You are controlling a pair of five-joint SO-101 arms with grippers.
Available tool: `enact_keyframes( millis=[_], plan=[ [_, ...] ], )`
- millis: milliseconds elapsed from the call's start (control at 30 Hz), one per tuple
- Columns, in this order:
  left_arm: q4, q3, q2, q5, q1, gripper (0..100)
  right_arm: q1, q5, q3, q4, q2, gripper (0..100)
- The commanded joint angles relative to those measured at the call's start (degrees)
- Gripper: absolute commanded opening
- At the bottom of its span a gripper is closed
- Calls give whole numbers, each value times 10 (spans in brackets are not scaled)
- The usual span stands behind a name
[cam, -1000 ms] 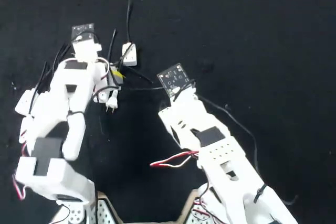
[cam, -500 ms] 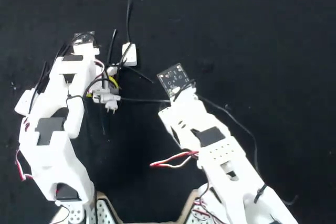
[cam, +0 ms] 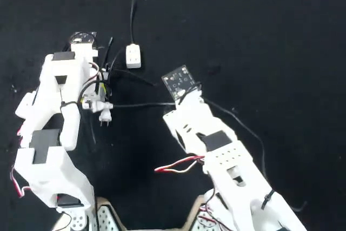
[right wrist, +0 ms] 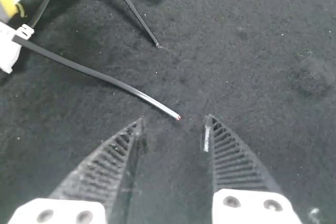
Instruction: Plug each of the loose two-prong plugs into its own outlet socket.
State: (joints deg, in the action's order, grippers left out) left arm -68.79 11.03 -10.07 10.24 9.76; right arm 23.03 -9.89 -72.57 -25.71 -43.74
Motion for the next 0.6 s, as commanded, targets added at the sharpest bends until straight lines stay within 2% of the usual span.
enact_keyframes(
  millis=[0, 100, 233, 333, 433, 567],
  plan=[
    [-31, -22, 43, 31, -31, 36, 5, -1, 1, 12, -19, 180],
    [-60, -44, 52, 30, -81, 30, -4, -1, 1, 12, -20, 180],
    [-84, -68, 84, 4, -148, 32, -73, 7, 9, 15, -20, 180],
    [-83, -70, 112, 2, -193, 36, -137, 78, 23, 13, -20, 180],
    [-82, -69, 121, -1, -224, 113, -193, 145, 28, 13, -20, 180],
    [-80, -73, 126, -2, -242, 231, -210, 154, 28, 15, -20, 180]
  ],
)
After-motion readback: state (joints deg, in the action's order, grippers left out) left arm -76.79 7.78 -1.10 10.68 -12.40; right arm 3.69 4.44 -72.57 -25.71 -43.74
